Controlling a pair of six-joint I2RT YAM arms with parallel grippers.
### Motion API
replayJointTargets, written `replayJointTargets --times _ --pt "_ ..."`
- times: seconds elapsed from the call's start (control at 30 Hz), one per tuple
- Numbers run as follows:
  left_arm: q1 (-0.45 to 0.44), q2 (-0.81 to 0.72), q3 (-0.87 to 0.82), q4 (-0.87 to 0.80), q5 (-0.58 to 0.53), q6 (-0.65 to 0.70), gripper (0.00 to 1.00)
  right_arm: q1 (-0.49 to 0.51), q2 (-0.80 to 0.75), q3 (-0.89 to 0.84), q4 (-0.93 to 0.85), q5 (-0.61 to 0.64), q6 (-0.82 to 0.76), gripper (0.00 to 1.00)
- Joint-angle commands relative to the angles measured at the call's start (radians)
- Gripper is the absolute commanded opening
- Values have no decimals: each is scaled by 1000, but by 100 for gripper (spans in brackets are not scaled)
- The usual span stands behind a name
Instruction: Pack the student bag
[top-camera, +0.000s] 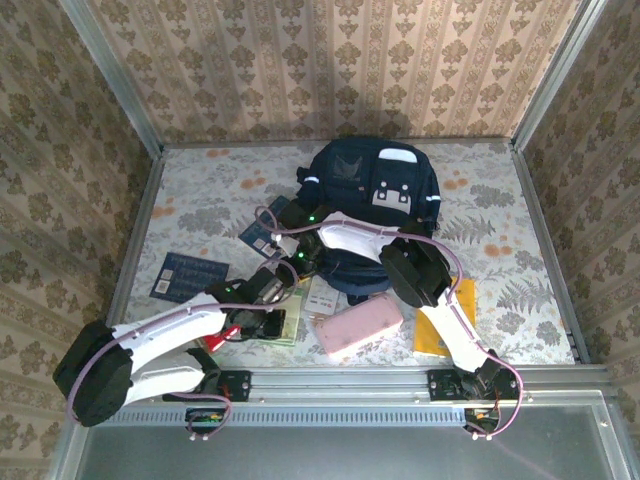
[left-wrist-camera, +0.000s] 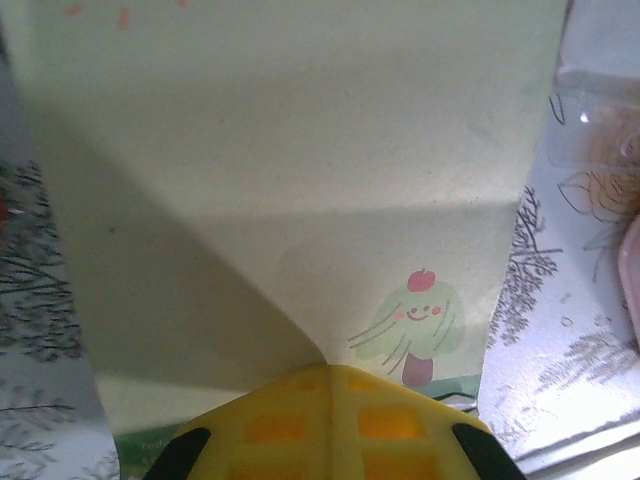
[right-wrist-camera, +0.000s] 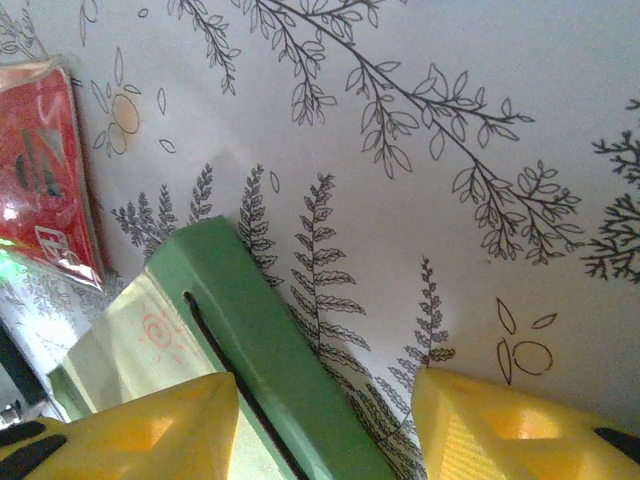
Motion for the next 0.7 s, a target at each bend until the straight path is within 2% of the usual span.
replayJointTargets --times 0.0,0.1,0.17,0.67 --pt "-35 -39 40 -73 -77 35 15 -8 -35 -35 -16 68 24 52" --pt "-56 -114 48 -84 -51 33 28 -9 -39 -34 -14 64 23 52" --pt "-57 -136 38 -95 -42 17 32 -10 -38 -33 -14 58 24 52" --pt "-69 12 -17 -58 -20 -19 27 -5 -25 -61 -15 -30 5 51"
